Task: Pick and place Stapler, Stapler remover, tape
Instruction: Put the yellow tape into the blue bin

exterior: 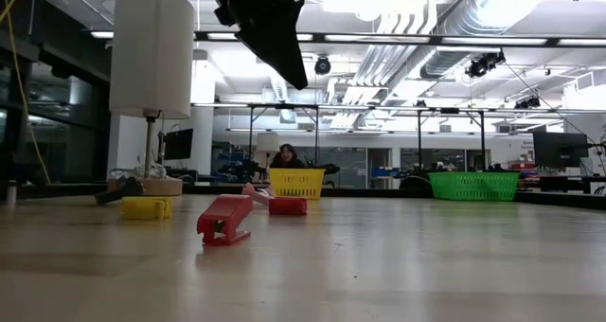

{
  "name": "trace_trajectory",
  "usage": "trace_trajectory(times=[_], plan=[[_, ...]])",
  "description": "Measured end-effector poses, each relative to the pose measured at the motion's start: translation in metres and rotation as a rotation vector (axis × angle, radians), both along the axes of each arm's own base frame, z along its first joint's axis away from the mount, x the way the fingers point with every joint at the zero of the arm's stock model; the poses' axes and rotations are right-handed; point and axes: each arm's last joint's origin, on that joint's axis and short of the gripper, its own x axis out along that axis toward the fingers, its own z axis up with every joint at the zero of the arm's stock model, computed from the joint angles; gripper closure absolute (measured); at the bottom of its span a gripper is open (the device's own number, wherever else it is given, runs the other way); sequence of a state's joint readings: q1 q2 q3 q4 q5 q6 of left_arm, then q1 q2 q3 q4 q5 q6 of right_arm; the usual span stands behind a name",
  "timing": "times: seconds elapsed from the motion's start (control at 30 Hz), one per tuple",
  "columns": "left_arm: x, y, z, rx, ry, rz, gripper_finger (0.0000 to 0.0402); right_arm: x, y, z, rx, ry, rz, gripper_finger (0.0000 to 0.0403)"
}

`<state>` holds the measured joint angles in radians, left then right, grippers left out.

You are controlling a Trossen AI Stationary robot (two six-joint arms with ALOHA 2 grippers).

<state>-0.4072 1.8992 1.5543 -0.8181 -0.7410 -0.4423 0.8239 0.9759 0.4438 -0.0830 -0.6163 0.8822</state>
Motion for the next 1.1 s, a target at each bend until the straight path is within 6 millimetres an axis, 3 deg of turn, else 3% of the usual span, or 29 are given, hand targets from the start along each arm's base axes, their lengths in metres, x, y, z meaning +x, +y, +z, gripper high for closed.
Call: trace_trajectory(times=[0.43,0.67,1.1], plan=[[0.000,0.000,0.000,-0.001,0.000,0.000,0.0270,-0.001,0.037,-0.026,-0.011,0.027,0.110,0.0376],[0.000,0.000,0.000,-0.001,0.000,0.000,0.0270,-0.003,0.041,-0.033,-0.020,0.024,0.171,0.0376],[0.000,0.000,0.000,-0.002,-0.001,0.001,0.0270,-0.003,0.041,-0.033,-0.008,-0.137,0.268,0.0376]])
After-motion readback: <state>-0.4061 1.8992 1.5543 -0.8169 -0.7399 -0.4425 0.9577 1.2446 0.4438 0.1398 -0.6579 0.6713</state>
